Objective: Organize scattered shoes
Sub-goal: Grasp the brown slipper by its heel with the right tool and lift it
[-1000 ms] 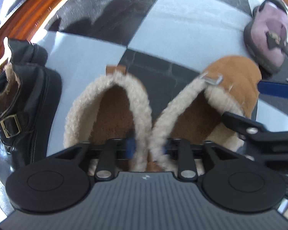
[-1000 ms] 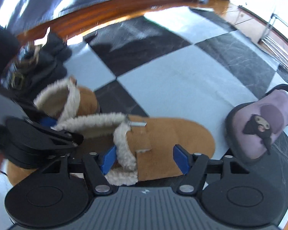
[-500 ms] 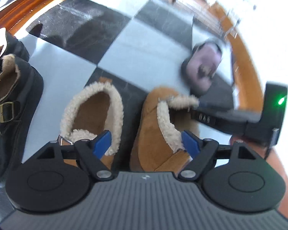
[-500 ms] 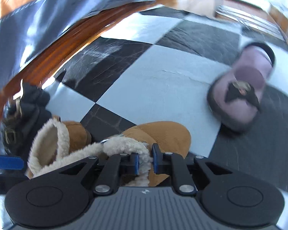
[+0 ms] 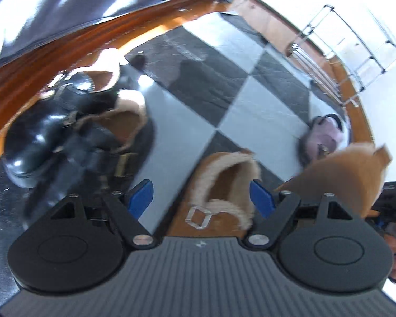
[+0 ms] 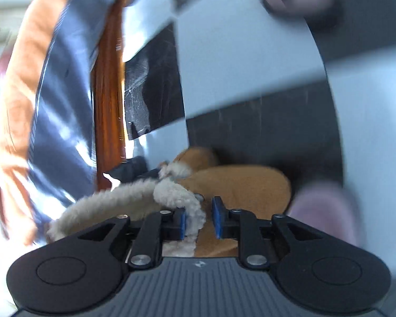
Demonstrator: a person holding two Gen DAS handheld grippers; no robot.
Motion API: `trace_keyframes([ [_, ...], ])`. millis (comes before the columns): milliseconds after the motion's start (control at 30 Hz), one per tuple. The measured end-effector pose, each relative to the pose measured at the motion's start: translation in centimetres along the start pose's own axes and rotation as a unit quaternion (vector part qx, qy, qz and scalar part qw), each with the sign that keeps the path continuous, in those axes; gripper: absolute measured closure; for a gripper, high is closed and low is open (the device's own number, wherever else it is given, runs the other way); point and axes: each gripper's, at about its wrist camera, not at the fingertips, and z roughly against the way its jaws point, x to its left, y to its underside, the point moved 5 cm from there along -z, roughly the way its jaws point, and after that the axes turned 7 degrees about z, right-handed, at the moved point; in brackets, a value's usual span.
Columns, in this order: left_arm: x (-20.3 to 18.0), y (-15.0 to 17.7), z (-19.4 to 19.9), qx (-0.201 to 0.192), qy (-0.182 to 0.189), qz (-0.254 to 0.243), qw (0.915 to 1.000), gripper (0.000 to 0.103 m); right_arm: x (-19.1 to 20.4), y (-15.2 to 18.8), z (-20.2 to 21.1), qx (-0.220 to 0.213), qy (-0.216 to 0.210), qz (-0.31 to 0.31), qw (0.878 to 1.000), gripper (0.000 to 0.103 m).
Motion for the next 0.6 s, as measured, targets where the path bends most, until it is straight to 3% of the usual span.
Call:
trace_keyframes([
  [67, 0.9, 0.1, -0.2, 0.008, -0.006, 0.004, 0.9999, 0.023, -0.9, 1.1, -0.7, 0.011, -0.05, -0.066, 0.996, 0.064],
  [133, 1.3, 0.4, -0.5, 0.014, -0.023, 0.001, 0.9996, 0.023, -0.8, 1.9, -1.5, 0.022, -0.077, -0.082, 0.993, 0.052],
  [200, 1.5, 0.9, -0.9, 0.02, -0.043, -0.006, 0.9989, 0.023, 0.1, 1.9, -1.9, 0.015, -0.057, -0.036, 0.998, 0.04],
  [267, 1.7, 1.3, -1.0, 0.022, -0.058, -0.014, 0.998, 0.023, 1.7, 1.6, -1.5, -0.014, -0.024, 0.042, 0.999, 0.04],
  [333, 2.0, 1.7, -1.3, 0.026, -0.067, -0.017, 0.9973, 0.023, 3.6, 1.4, -0.9, -0.049, 0.002, 0.13, 0.99, 0.04],
  [433, 2.4, 2.6, -2.3, 0.044, -0.074, -0.018, 0.9962, 0.023, 6.6, 2.0, -0.4, -0.093, 0.029, 0.272, 0.957, 0.033],
  [500, 2.5, 3.3, -3.1, 0.057, -0.084, -0.019, 0.9946, 0.023, 8.0, 2.2, -1.1, -0.11, 0.068, 0.365, 0.922, 0.023],
  [567, 2.5, 3.7, -3.6, 0.065, -0.09, -0.021, 0.9936, 0.023, 9.0, 2.1, -3.0, -0.105, 0.109, 0.449, 0.881, 0.022],
  [600, 2.5, 3.8, -3.8, 0.07, -0.091, -0.021, 0.9932, 0.023, 9.2, 1.8, -4.2, -0.088, 0.118, 0.467, 0.872, 0.022],
])
